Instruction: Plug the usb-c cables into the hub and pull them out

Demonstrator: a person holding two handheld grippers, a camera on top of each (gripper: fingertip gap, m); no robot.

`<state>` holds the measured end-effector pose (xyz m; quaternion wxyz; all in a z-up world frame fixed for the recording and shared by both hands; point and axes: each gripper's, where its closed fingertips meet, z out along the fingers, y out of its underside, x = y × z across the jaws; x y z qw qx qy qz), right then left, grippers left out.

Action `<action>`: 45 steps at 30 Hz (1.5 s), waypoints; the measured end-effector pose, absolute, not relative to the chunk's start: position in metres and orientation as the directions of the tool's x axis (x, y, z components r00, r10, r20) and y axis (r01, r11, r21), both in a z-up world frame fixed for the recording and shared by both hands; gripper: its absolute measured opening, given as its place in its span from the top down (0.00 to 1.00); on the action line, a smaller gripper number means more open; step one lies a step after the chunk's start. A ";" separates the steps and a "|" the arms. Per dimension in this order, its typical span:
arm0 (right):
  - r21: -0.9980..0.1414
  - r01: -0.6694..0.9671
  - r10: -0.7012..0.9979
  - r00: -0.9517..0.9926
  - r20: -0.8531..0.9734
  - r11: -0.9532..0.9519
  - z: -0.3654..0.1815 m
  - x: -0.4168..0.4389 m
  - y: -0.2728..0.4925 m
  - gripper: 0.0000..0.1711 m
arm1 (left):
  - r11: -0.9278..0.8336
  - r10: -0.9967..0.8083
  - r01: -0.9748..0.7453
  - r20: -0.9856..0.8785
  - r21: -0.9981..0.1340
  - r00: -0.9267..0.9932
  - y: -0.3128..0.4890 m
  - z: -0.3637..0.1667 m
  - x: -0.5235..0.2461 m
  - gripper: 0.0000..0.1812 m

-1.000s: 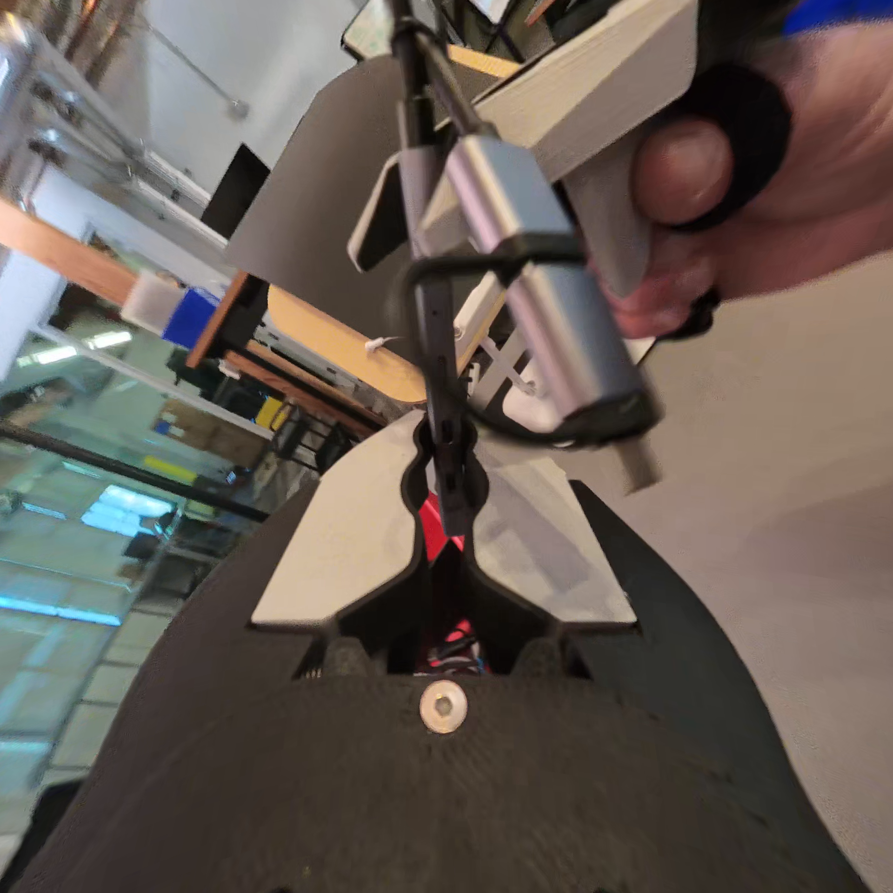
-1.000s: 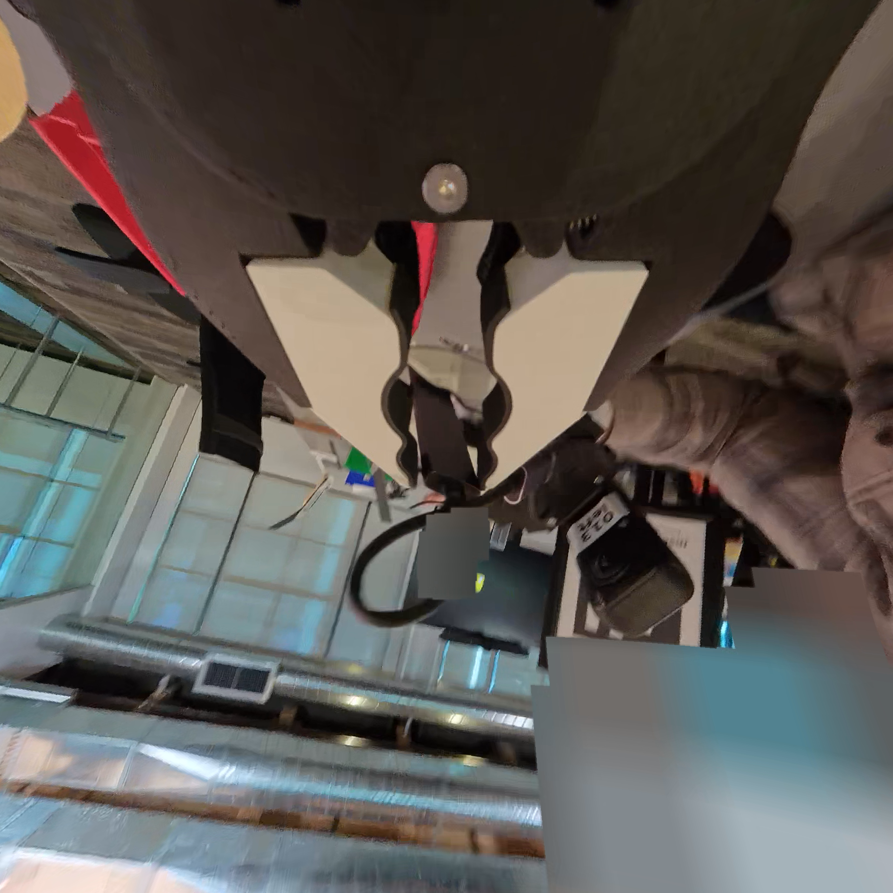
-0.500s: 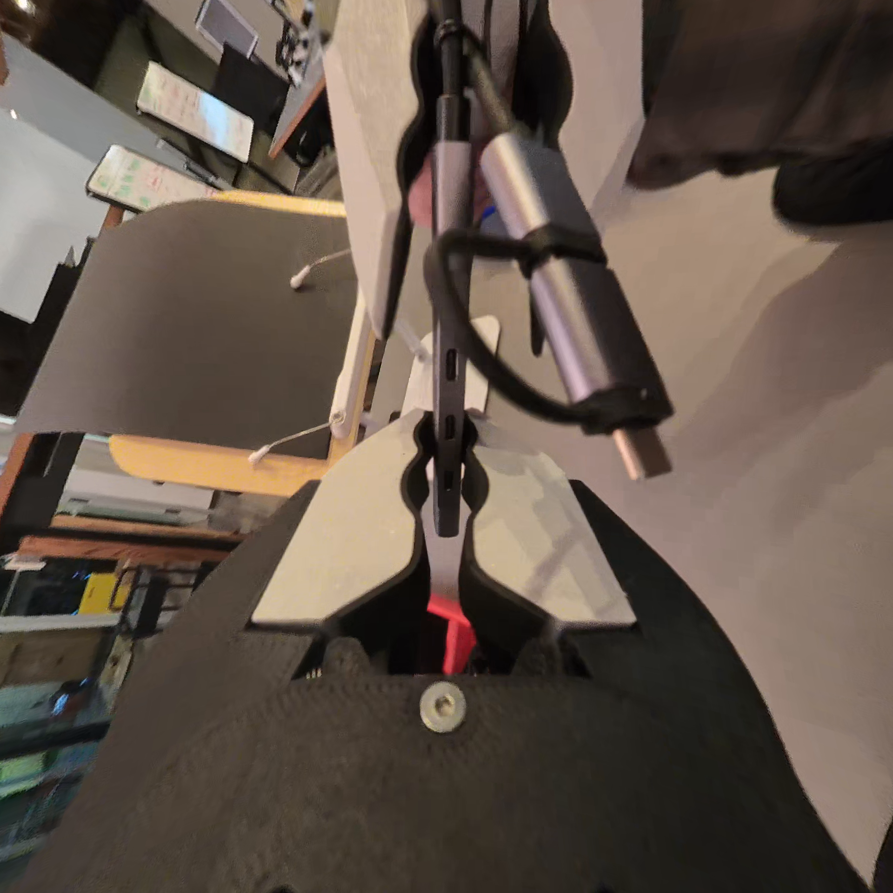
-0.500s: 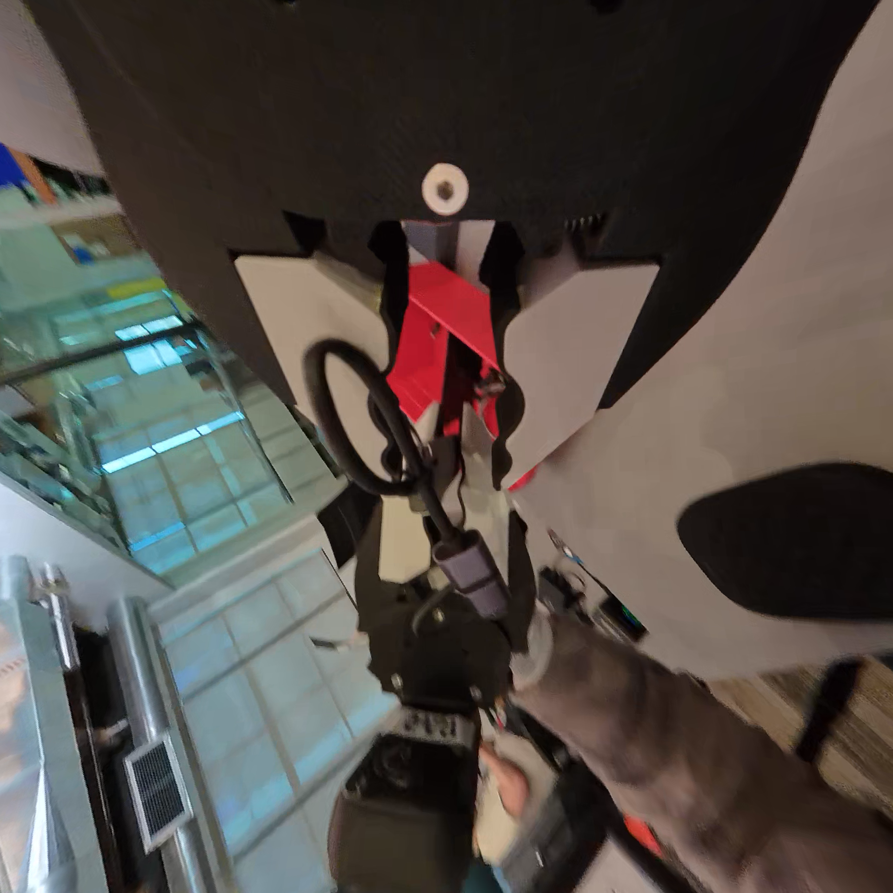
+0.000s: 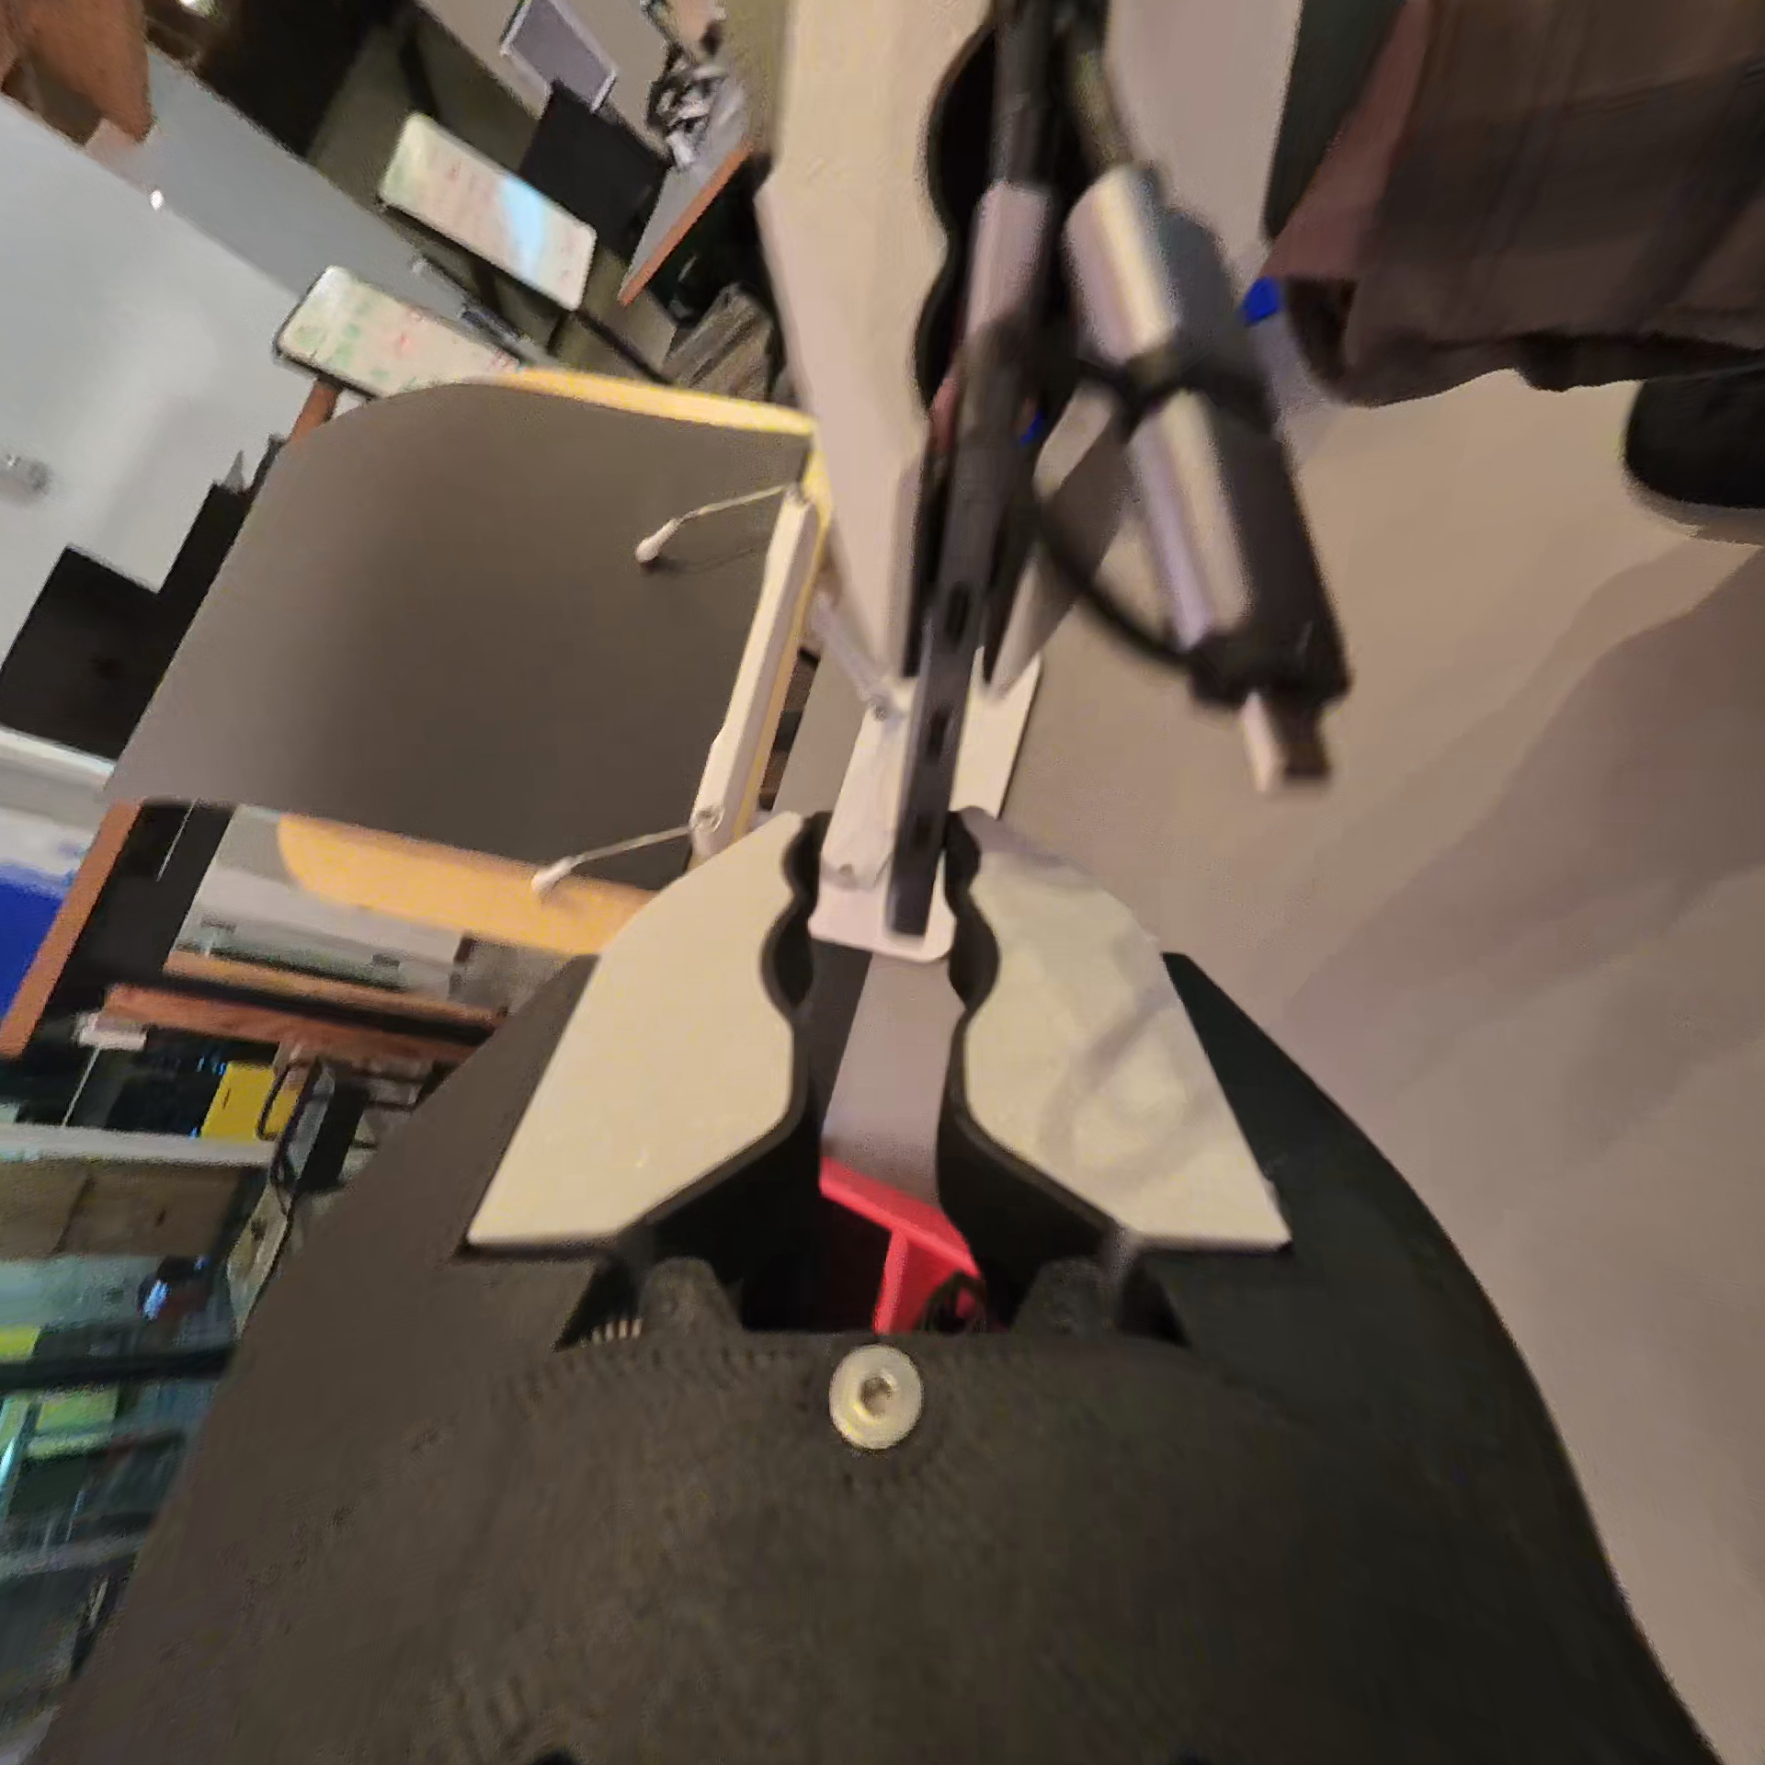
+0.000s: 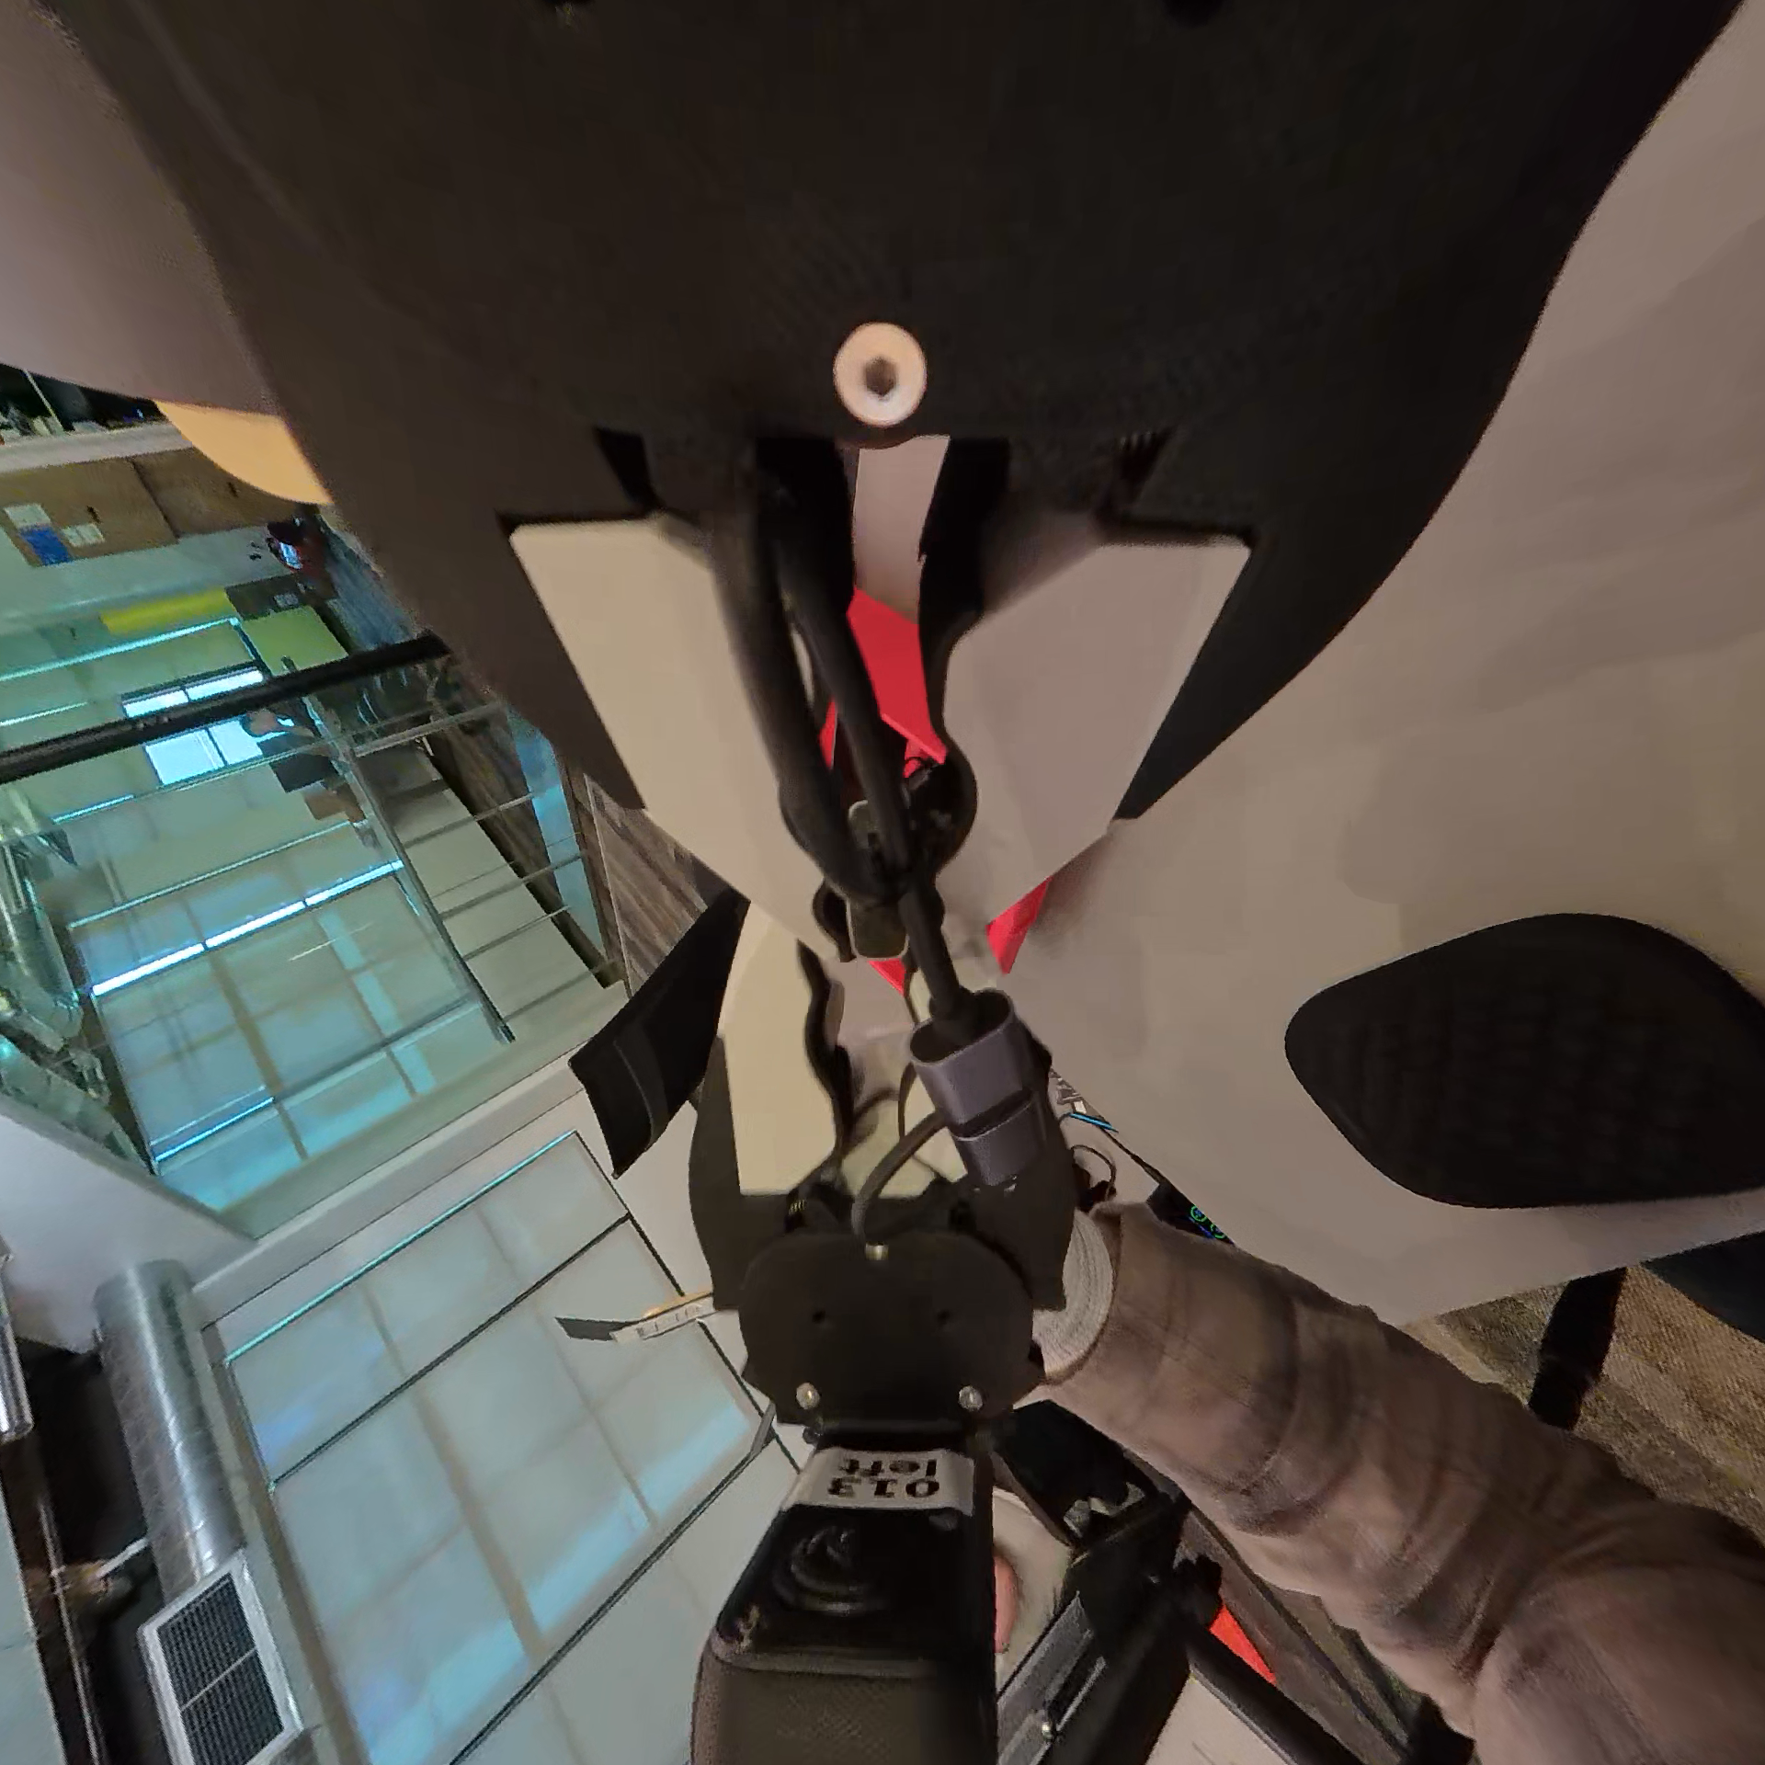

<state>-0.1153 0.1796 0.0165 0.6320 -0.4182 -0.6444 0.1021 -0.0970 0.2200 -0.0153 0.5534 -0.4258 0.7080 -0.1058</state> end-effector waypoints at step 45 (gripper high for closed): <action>-0.811 0.355 0.760 0.309 0.571 0.465 -0.006 -0.042 0.230 0.96 | 0.182 -0.796 -0.899 -0.597 -0.397 0.103 0.429 -0.155 -0.244 0.98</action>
